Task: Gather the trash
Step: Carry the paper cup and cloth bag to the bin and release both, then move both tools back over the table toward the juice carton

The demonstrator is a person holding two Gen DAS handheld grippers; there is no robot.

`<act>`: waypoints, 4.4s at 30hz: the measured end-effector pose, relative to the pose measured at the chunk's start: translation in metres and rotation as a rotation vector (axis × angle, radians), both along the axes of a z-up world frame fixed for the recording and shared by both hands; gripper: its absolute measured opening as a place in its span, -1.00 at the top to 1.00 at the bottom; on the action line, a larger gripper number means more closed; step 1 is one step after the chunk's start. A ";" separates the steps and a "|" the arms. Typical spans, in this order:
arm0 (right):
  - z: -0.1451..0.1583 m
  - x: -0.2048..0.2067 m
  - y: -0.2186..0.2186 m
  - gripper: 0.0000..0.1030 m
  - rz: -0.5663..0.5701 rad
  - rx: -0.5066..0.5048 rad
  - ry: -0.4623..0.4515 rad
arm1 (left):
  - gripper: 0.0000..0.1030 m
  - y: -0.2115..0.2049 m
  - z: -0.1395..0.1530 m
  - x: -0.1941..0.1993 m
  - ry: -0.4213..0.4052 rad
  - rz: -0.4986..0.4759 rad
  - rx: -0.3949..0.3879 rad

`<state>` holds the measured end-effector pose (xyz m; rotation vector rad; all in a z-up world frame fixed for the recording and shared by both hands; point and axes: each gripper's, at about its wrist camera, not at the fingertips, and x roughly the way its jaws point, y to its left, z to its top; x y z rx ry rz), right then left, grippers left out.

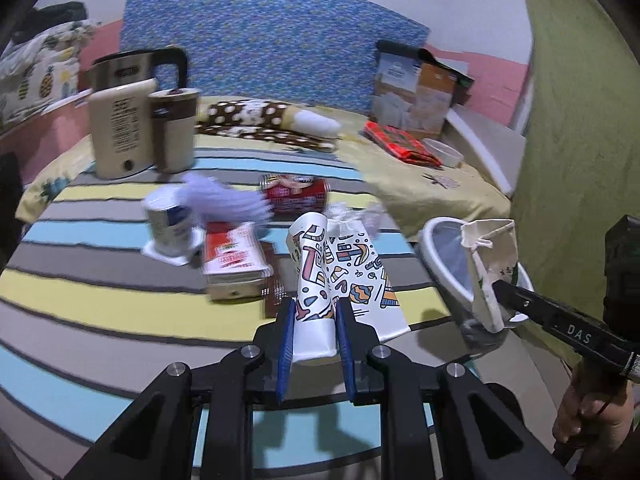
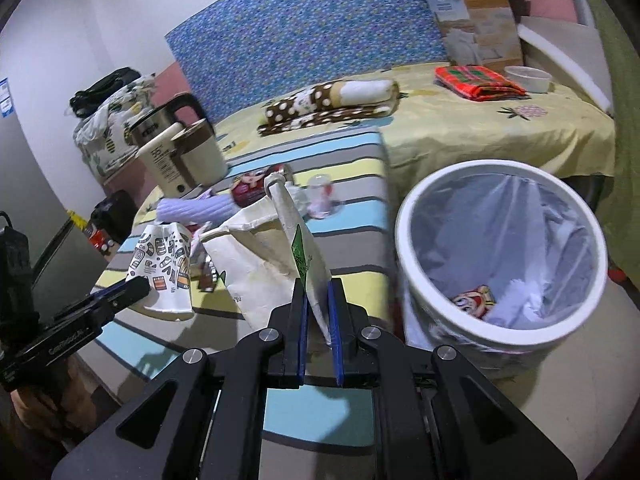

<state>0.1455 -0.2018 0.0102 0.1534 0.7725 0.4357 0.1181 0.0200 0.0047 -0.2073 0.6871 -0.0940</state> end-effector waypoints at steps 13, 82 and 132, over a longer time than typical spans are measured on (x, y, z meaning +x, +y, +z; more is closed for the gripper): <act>-0.001 0.003 -0.057 0.76 -0.145 -0.004 -0.009 | 0.60 -0.073 0.010 0.035 -0.029 -0.177 -0.005; 0.007 -0.008 -0.061 0.42 -0.159 -0.046 0.003 | 0.55 -0.103 0.007 0.053 -0.017 -0.244 0.002; -0.002 -0.015 0.048 0.15 0.096 -0.041 -0.009 | 0.03 0.045 -0.014 0.019 0.019 0.139 0.045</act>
